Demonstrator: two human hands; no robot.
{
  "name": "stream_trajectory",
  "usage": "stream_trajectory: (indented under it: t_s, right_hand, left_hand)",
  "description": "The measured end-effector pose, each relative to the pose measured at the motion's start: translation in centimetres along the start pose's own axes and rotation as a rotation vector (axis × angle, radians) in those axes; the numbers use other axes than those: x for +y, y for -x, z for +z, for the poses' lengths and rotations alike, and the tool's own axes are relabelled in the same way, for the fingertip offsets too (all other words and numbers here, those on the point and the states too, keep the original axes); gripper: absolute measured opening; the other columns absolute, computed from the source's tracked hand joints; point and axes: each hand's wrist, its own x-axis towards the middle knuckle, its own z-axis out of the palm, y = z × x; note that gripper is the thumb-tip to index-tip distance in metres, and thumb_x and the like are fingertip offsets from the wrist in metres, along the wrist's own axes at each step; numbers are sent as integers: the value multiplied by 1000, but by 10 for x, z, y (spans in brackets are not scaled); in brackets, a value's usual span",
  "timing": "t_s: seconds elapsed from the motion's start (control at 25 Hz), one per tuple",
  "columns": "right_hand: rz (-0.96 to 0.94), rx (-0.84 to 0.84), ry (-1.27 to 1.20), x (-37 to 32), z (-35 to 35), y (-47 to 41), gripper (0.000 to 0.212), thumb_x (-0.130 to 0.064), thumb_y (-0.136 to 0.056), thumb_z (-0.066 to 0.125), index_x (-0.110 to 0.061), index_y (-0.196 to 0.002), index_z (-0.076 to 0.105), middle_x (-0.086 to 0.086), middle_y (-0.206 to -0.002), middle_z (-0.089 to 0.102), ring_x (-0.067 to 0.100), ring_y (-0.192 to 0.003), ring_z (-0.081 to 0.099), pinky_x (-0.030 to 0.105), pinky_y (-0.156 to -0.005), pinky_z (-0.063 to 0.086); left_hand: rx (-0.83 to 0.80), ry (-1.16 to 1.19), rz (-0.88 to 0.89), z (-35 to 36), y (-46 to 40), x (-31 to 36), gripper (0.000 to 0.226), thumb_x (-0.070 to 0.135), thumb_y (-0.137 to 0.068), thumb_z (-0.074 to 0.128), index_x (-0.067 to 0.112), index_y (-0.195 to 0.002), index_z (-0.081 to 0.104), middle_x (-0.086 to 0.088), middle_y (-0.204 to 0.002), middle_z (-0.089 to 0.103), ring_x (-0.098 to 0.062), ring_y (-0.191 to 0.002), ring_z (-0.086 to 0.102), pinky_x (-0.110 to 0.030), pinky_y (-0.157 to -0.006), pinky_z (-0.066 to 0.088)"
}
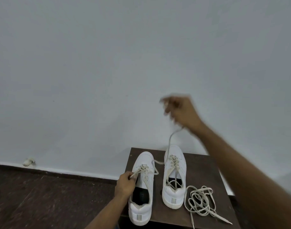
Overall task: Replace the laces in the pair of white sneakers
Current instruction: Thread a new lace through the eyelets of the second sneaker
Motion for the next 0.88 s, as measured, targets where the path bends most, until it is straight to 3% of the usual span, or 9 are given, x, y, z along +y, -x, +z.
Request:
stream_trajectory:
  t_s: [0.08, 0.12, 0.2, 0.28, 0.32, 0.48, 0.76, 0.88]
  right_hand:
    - [236, -231, 80, 69, 59, 42, 42, 14, -85, 48, -6, -120, 61, 1, -73, 67, -5, -48, 56, 11, -47, 42]
    - [298, -284, 136, 98, 84, 63, 34, 6, -88, 53, -13, -115, 62, -1, -76, 71, -3, -50, 57, 17, -52, 49]
    - [386, -344, 201, 139, 122, 93, 20, -9, -88, 58, -28, -87, 64, -3, -75, 73, 2, -57, 62, 35, -68, 58]
    - [420, -353, 288, 156, 148, 107, 23, -17, -85, 59, -33, -69, 62, -4, -76, 73, 10, -69, 67, 38, -75, 57]
    - [434, -349, 335, 157, 155, 109, 19, -20, -84, 59, -32, -70, 65, -4, -80, 74, 14, -76, 68, 35, -77, 56]
    - [411, -337, 482, 156, 168, 109, 18, -26, -87, 54, -26, -92, 72, -4, -92, 72, 21, -89, 67, 30, -75, 53]
    - [323, -340, 603, 154, 177, 108, 19, -27, -92, 51, -25, -98, 70, -1, -102, 70, 23, -95, 66, 30, -77, 50]
    - [254, -360, 642, 151, 182, 107, 21, -26, -94, 47, -21, -98, 67, 1, -103, 69, 23, -95, 65, 29, -74, 47]
  left_hand:
    - [23, 119, -56, -4, -2, -1, 18, 28, -92, 62, 20, -77, 68, 1, -78, 69, -17, -76, 62, -33, -73, 49]
    - [15, 145, -64, -5, -4, -3, 18, 26, -91, 64, 19, -76, 69, 0, -77, 69, -18, -76, 61, -34, -74, 50]
    - [-17, 137, -37, -7, -10, -7, 18, 23, -90, 66, 20, -72, 69, 1, -74, 69, -19, -76, 62, -37, -77, 52]
    - [-28, 94, -1, -7, -14, -11, 20, 23, -89, 67, 24, -70, 68, 4, -71, 69, -17, -74, 62, -37, -76, 52]
    - [-27, 76, 18, -7, -13, -12, 21, 23, -90, 66, 26, -69, 67, 6, -70, 69, -16, -73, 62, -35, -75, 51]
    - [-6, 20, 52, -6, -8, -11, 16, 26, -91, 64, 30, -76, 68, 10, -74, 69, -12, -75, 63, -31, -73, 50]
    - [-73, -27, 83, -9, -9, -13, 14, 30, -92, 60, 33, -85, 72, 15, -81, 72, -8, -82, 67, -32, -79, 55]
    - [-112, 92, 59, -13, -13, -11, 27, 27, -98, 50, 22, -84, 73, 1, -84, 73, -18, -84, 68, -37, -81, 56]
